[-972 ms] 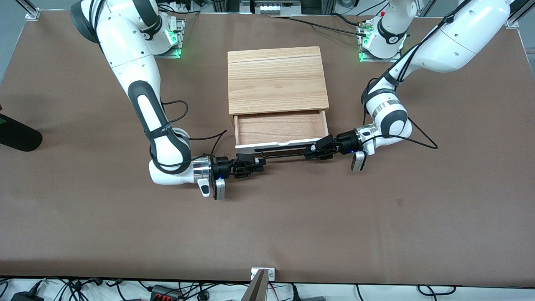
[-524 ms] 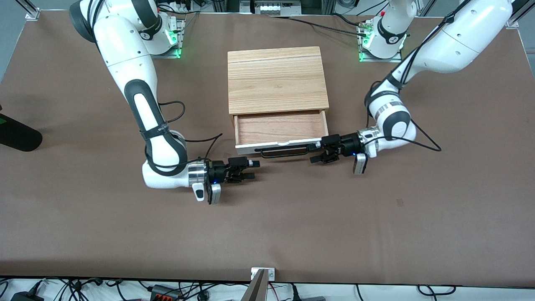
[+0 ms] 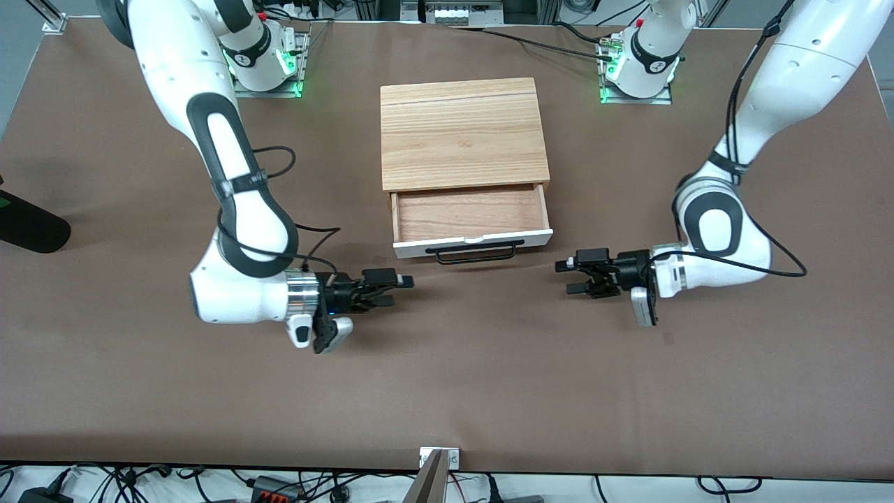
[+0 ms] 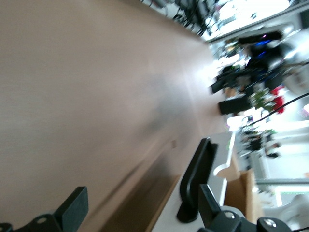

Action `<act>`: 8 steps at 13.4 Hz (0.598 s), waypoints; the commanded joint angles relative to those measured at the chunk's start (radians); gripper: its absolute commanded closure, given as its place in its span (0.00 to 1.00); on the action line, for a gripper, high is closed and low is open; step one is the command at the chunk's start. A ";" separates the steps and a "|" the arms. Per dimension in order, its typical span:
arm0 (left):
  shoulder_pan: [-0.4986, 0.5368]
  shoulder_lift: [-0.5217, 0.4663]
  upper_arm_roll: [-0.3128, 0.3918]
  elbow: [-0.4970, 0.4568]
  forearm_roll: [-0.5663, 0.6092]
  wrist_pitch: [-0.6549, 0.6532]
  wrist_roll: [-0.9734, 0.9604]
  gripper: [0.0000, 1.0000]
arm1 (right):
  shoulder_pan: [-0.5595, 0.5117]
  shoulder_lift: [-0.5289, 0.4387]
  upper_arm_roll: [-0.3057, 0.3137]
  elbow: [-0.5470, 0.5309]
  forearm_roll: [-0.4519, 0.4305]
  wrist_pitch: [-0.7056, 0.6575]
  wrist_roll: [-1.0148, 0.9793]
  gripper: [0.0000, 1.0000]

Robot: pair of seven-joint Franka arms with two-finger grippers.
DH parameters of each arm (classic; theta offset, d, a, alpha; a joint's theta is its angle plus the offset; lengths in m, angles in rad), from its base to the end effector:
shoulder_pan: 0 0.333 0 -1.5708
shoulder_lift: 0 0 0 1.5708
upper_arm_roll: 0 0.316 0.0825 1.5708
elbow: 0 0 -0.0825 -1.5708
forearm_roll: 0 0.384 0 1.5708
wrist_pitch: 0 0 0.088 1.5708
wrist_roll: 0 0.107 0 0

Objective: Pull top drawer with both arms simultaneously
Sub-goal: 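Open both grippers and draw them back from the handle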

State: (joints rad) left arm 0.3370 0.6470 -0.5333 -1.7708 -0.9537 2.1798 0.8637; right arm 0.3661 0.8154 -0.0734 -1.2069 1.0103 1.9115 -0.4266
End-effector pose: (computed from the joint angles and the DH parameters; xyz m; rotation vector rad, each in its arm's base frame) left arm 0.6435 -0.1265 0.2477 2.0720 -0.3268 0.1694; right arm 0.7025 0.2918 0.3081 -2.2338 -0.3658 0.0484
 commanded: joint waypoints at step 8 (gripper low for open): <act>0.085 -0.032 0.010 0.327 0.643 -0.441 -0.391 0.00 | 0.005 -0.285 -0.158 -0.019 -0.557 -0.379 0.406 0.00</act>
State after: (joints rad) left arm 0.4222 0.6245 -0.5272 -1.4864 -0.3881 1.7988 0.5478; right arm 0.3626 0.5689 -0.1932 -1.2058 0.5057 1.5818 -0.0730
